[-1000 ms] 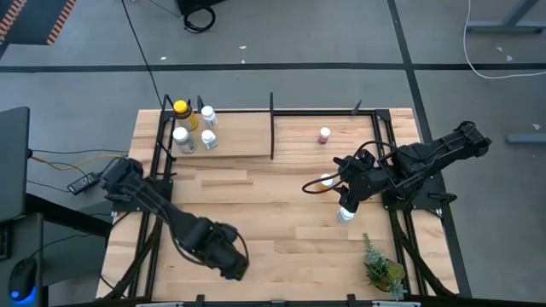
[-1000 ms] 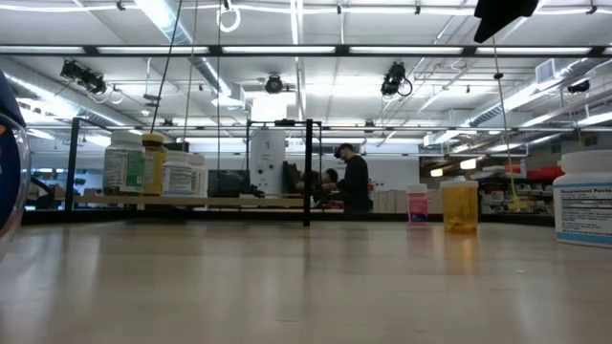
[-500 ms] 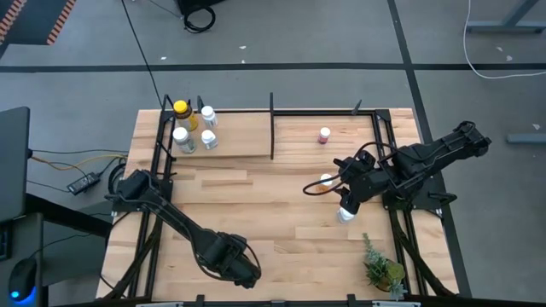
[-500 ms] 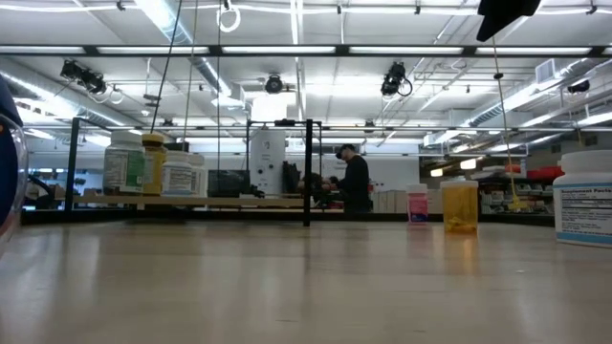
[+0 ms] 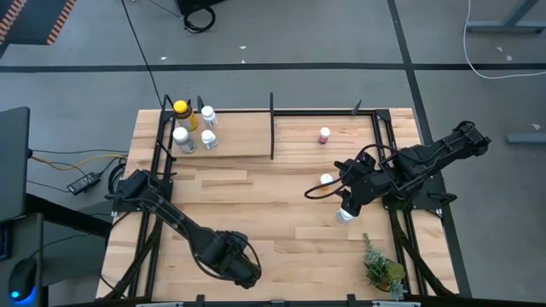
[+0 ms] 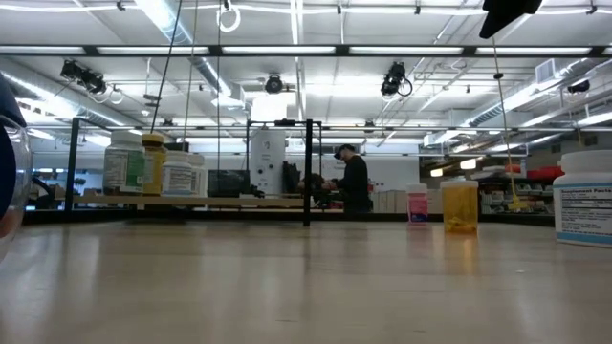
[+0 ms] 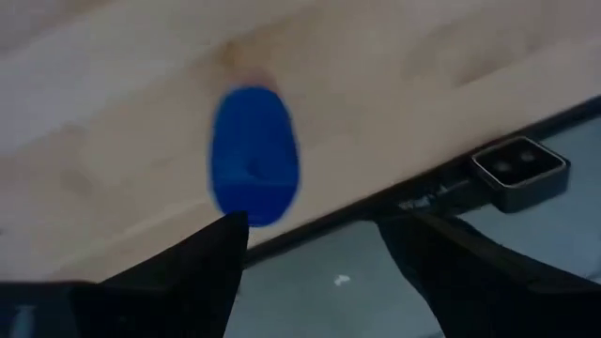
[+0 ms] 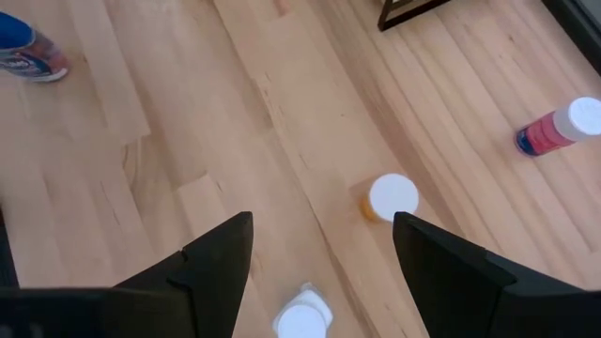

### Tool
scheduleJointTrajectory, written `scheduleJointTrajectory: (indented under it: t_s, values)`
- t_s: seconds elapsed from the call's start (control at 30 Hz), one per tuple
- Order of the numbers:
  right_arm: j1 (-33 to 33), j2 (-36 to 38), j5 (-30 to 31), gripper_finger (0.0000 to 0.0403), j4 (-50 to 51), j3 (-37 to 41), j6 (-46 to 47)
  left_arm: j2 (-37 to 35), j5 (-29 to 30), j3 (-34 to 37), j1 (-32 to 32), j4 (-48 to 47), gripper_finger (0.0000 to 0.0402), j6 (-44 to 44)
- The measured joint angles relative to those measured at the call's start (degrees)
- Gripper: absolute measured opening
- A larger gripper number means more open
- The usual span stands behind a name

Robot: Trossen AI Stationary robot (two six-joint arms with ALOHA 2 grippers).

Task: Pick and place medicine bottles onto shelf by color
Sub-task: Put the blue medicine bottle on the shelf

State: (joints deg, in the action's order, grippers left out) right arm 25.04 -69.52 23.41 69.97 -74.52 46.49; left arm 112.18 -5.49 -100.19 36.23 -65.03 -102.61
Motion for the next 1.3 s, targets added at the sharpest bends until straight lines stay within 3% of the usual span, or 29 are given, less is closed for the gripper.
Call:
scheduleJointTrajectory:
  t_s: [0.2, 1.3]
  values:
    - [0.0, 0.0, 0.73, 0.0264, -0.02, 0.0, -0.02, -0.04, 2.32, -1.78, 0.0, -6.14, 0.0293, 2.82]
    - [0.02, 0.0, -1.11, 0.0264, 0.17, 0.0, -2.46, -0.04, 3.31, 10.65, 0.33, 5.54, 0.0293, 1.26]
